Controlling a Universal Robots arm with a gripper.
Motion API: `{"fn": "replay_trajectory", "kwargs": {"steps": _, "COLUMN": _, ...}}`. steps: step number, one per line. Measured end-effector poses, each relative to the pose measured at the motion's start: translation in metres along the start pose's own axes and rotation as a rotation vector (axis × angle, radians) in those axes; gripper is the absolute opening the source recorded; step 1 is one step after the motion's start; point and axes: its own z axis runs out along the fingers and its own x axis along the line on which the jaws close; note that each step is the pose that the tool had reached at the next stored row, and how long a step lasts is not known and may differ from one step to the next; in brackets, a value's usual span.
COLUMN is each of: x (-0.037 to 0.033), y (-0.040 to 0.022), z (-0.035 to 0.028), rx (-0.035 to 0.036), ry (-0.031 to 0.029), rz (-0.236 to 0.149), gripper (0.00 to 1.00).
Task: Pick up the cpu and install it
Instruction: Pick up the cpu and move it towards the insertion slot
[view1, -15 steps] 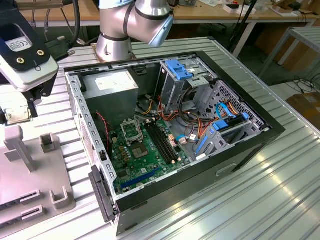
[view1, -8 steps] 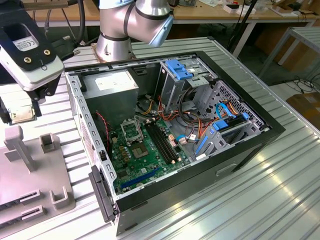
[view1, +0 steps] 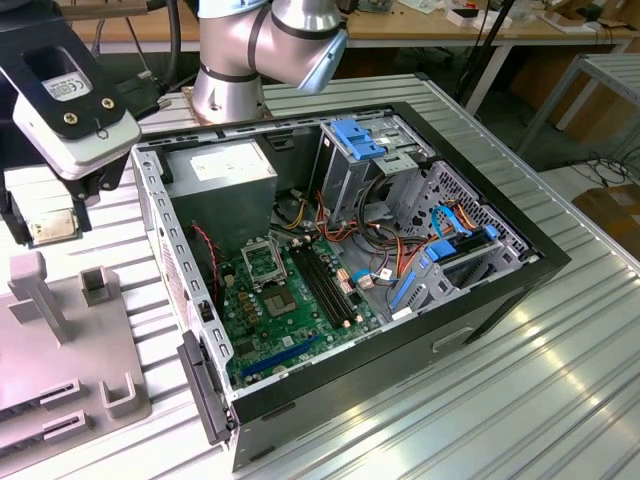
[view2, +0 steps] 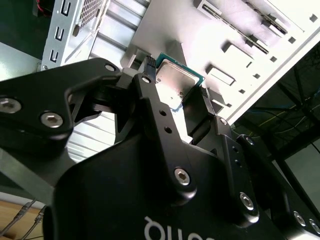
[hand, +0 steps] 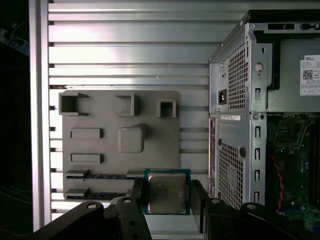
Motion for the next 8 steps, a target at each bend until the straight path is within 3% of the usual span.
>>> {"fn": "replay_trajectory", "kwargs": {"steps": 8, "x": -0.0049, "y": 0.0, "z": -0.0002, "rx": 0.0, "ry": 0.0, "rz": 0.0, "gripper": 0.47}}
